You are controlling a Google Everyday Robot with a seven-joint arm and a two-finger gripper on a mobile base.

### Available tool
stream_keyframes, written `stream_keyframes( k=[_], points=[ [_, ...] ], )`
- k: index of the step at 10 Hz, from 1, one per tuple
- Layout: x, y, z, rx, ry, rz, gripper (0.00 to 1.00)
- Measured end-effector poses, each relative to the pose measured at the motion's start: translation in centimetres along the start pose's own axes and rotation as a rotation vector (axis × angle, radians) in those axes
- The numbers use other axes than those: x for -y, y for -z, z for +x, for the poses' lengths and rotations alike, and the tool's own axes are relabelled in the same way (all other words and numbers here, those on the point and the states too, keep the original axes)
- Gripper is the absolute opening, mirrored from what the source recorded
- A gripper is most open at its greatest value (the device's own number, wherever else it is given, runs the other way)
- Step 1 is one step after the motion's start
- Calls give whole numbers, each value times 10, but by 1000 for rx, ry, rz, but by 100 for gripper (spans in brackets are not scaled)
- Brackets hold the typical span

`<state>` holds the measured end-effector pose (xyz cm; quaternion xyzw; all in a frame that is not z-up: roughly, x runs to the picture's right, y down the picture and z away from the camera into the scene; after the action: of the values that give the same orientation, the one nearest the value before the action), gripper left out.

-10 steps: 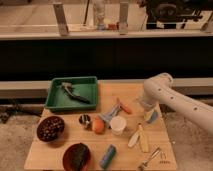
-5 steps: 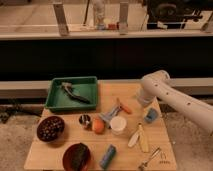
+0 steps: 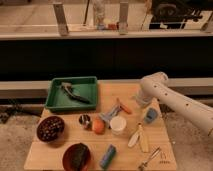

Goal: Place banana in paper cup

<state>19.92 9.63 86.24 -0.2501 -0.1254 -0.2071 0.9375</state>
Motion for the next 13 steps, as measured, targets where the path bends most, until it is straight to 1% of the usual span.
stream_keyframes(
  k=[1, 5, 13],
  points=[
    [5, -3, 1, 4, 5, -2, 80],
    [4, -10, -5, 19, -1, -1, 80],
    [10, -29, -7, 46, -18, -9, 80]
  ],
)
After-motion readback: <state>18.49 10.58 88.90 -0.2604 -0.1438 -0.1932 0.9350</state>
